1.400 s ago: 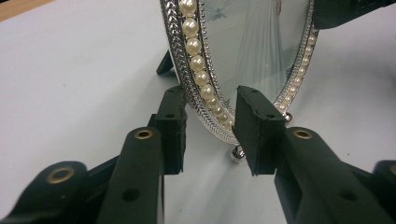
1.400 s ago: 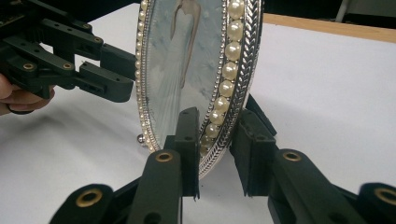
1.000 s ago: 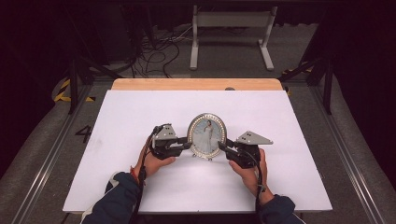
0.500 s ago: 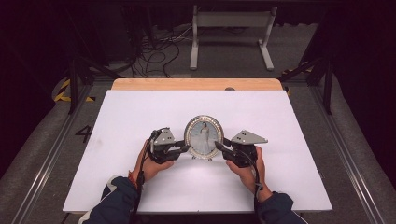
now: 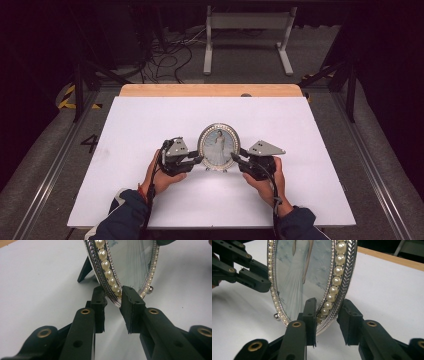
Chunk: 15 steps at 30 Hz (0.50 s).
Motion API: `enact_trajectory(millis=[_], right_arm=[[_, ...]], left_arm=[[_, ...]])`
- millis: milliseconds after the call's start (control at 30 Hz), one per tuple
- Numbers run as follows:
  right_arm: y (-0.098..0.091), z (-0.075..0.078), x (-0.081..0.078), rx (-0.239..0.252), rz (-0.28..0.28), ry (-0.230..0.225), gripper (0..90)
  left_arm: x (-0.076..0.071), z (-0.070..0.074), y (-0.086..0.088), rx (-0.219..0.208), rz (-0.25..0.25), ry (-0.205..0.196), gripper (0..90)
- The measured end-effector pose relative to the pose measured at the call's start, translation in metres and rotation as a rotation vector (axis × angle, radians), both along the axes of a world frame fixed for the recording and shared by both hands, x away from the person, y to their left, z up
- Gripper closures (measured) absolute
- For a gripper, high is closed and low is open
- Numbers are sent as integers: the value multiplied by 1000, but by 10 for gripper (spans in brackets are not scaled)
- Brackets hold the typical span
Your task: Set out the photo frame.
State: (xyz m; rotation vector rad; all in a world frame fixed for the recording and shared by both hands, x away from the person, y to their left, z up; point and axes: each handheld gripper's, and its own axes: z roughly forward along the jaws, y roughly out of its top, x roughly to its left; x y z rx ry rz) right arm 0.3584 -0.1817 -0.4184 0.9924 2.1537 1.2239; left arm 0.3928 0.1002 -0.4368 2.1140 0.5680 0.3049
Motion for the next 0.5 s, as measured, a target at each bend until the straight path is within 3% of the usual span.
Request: enact_trajectory(millis=[133,233,500], right_arm=[[2,2,-4,-50,7,-36,683],[0,2,-6,-72,12,-44,664],[-10,5,-7,-63,35,-50,589]], left_arm=[[-2,3,1,10,13,-27,693],[-3,5,3,34,29,-42,610],[-8,9,7,70,43,-75,471]])
